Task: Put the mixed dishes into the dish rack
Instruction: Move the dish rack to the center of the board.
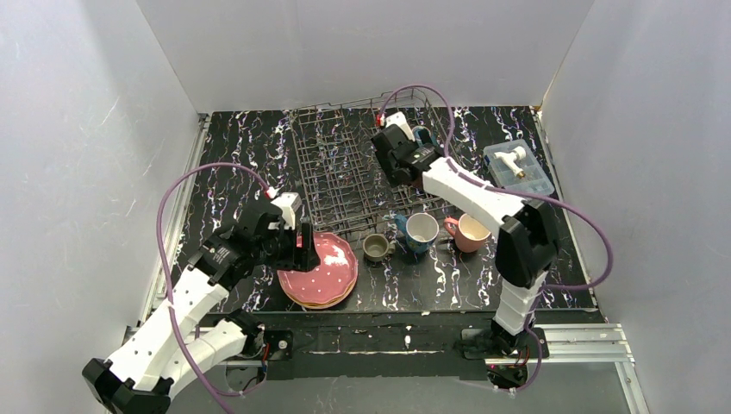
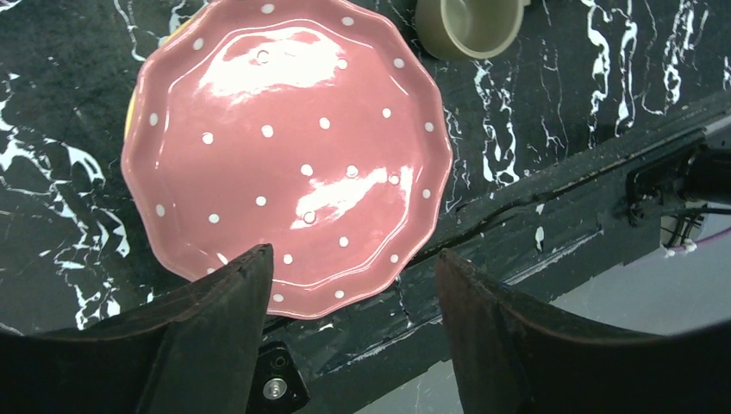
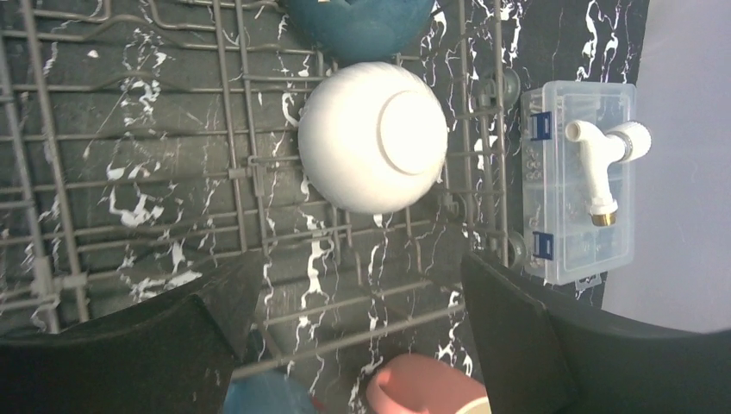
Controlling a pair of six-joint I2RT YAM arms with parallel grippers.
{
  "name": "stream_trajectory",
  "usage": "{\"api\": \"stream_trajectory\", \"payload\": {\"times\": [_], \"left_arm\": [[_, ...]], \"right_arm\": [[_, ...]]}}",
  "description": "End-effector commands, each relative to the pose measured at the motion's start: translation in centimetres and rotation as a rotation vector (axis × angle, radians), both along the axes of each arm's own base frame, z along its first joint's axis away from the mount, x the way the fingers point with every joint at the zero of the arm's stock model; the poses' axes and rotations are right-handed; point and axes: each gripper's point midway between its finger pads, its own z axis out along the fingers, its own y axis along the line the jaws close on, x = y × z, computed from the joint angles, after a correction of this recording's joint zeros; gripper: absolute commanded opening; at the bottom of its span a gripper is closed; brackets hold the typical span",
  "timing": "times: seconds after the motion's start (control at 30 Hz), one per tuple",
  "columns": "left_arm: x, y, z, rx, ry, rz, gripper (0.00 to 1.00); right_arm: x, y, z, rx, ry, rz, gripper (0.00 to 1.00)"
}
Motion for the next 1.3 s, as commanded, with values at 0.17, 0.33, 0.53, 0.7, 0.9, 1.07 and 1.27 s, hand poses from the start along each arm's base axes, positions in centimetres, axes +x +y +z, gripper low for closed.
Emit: {"api": "stream_trajectory", "payload": {"times": [0.17,0.33,0.53,0.7,0.9,1.07,1.27], "left_arm": [[3.3,1.1,2.1,0.101,-0.030,0.142,0.74],[5.0,0.4,2.3,0.117,-0.004,0.183,0.74],[6.8,0.2,2.6,0.126,0.009,0.281,0.74],[8.4,0.4,2.5,0.152,0.010,0.356,0.71],[10.1,0.7,2.8,0.188,-0.010,0.411,0.68],[12.1,1.2,2.2,0.223,0.024,0.449,0.65],[14.7,1.7,-0.5,0.286,0.099,0.454,0.58]], "right_arm": [[-4.7,0.5,6.0,0.210,-0.078,0.055,0.90],[-7.0,0.9,8.3,0.315,-0.094,0.089,0.86],[-9.9,1.7,9.1,0.419,-0.070,0.141,0.78],[-12.1,2.1,8.9,0.487,-0.053,0.177,0.72],[-13.7,2.4,9.7,0.557,-0.034,0.217,0.67],[-15.4,2.5,11.1,0.631,-0.022,0.273,0.65],[-16.0,1.7,10.7,0.623,-0.023,0.280,0.64]]}}
